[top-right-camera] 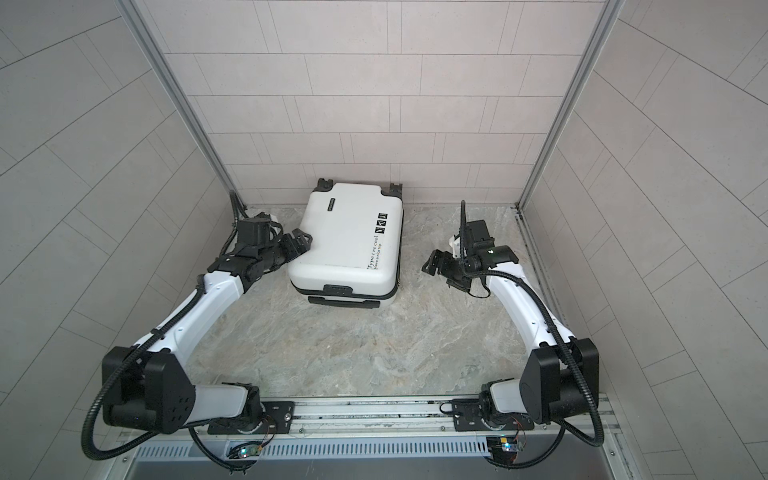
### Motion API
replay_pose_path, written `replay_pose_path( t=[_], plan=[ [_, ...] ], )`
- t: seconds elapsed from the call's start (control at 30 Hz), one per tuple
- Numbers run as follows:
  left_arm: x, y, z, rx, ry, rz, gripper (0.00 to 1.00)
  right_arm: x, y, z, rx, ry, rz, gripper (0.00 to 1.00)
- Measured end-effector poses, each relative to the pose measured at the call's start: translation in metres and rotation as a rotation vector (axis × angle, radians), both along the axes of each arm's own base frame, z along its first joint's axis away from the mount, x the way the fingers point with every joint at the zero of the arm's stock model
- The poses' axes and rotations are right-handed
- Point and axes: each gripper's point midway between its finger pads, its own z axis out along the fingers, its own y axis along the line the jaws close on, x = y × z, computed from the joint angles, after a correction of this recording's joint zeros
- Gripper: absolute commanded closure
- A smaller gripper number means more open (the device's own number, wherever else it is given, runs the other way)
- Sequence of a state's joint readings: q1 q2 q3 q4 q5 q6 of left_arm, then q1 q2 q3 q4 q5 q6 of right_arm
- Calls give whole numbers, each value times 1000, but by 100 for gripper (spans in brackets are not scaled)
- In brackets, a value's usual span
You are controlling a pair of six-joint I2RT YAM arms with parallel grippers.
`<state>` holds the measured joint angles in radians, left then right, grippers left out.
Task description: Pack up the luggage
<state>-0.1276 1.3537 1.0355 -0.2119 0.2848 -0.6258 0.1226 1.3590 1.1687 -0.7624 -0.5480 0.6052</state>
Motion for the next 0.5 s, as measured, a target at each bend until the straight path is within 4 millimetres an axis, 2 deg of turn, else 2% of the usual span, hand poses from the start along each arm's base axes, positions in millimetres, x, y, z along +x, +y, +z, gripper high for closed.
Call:
replay_pose_path(
  t=[0.27,0.5],
  plan=[
    [9,-18,-1,-61,-58,-48,5,-4,-19,6,-12,-1,-47,8],
    [-2,-70,1,-90,-71,-189,5,-5,-36,5,-27,8,-87,8]
  ],
)
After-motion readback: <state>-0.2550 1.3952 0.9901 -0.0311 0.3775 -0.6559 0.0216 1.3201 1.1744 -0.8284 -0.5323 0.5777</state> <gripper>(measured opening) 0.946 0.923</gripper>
